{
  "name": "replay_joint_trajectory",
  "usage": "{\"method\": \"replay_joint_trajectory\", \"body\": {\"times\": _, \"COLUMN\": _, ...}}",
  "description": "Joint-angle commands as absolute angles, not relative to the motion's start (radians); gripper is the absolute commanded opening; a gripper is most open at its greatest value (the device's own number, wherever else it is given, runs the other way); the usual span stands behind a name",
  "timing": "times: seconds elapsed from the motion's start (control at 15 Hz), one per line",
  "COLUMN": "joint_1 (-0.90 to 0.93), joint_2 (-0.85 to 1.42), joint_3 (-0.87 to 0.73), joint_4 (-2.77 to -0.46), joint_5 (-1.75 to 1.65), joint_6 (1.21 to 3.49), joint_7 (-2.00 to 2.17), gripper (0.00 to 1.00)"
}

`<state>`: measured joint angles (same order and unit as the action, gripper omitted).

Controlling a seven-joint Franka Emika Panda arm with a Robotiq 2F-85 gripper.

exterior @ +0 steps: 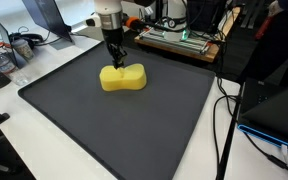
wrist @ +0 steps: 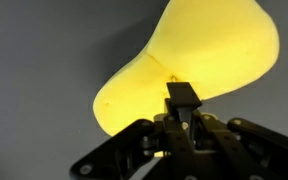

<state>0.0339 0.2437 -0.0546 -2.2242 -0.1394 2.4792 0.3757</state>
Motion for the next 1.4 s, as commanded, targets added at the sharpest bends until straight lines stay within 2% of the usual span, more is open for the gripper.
{"method": "replay_joint_trajectory", "body": {"times": 0.0, "joint_1": 0.021, "joint_2": 0.205, "joint_3": -0.068, "joint_4": -2.259, "joint_5": -0.127, "joint_6": 2.438, "joint_7": 0.335, "gripper": 0.03}}
{"method": "replay_joint_trajectory", "body": {"times": 1.33, "joint_1": 0.009, "joint_2": 0.045, "joint_3": -0.079, "joint_4": -2.277, "joint_5": -0.179, "joint_6": 2.318, "joint_7": 0.360, "gripper": 0.03}}
